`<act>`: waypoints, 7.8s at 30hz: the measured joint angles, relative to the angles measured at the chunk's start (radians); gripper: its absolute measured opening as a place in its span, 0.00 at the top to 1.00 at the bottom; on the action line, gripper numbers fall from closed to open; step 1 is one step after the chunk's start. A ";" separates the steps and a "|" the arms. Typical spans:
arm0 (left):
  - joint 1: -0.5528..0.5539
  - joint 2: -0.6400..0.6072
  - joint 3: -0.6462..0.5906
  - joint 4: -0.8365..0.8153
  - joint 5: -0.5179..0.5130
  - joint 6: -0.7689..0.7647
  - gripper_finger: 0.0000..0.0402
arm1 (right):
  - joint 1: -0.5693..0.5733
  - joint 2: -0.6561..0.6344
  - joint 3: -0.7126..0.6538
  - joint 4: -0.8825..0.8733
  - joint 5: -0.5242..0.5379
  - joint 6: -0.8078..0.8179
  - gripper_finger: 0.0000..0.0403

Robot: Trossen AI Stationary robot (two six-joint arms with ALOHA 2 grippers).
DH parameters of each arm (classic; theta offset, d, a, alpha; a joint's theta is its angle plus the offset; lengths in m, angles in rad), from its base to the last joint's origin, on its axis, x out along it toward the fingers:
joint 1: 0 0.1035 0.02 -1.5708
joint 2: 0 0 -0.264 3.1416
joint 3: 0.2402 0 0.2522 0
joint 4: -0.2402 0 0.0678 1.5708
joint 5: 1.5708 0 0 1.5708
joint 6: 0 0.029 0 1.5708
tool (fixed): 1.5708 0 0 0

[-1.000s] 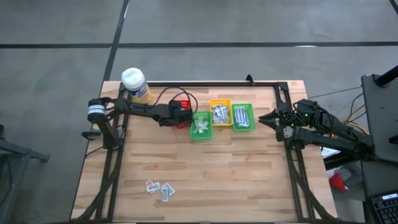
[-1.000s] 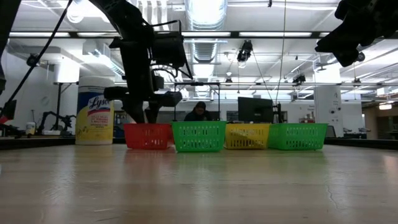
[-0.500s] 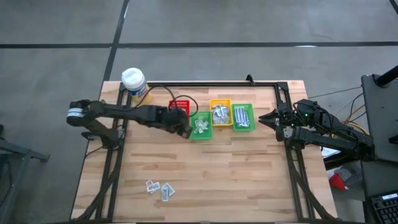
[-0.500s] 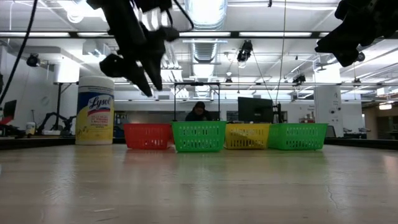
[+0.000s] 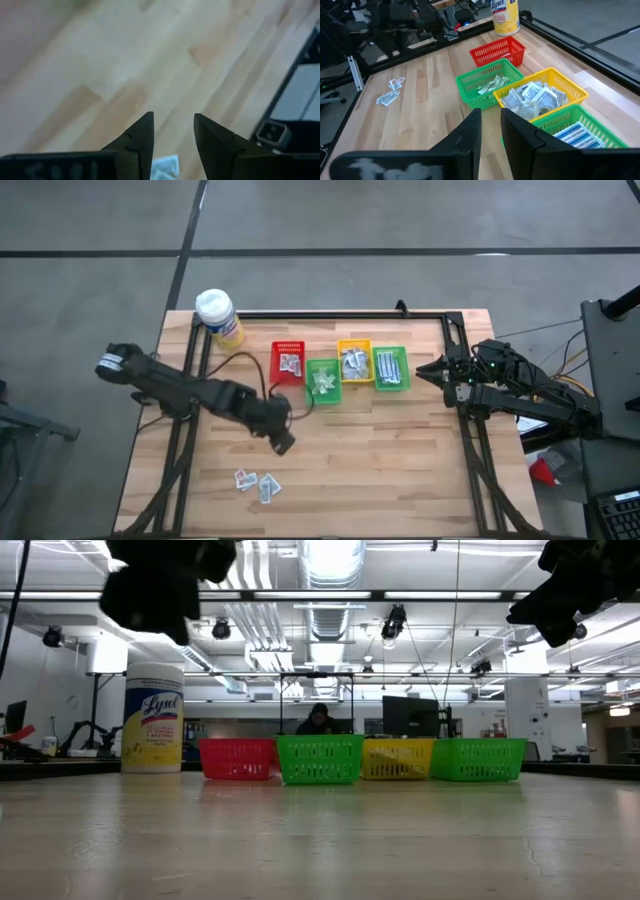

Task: Pick & Place First Aid Supplies
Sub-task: Put the ointment pack into the red basket

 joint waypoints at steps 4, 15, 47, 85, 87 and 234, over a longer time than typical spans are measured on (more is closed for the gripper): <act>-0.080 0.010 -0.009 0.000 0.000 -0.068 0.67 | 0.000 0.000 0.000 0.000 0.000 0.000 0.83; -0.254 0.034 -0.114 -0.004 0.000 -0.098 0.67 | 0.000 0.000 0.000 0.000 0.000 0.000 0.79; -0.348 0.035 -0.338 0.210 0.111 -0.117 0.67 | 0.000 0.000 0.000 0.000 0.000 0.000 0.79; -0.367 0.291 -0.177 0.011 0.049 -0.274 0.88 | 0.000 0.000 0.000 0.000 0.000 0.000 0.80; -0.366 0.286 -0.171 0.006 0.045 -0.270 0.92 | 0.000 0.000 0.000 0.000 0.000 0.000 0.81; 0.033 0.069 0.081 -0.094 0.003 -0.282 0.66 | 0.000 0.000 0.000 0.000 0.000 -0.001 0.82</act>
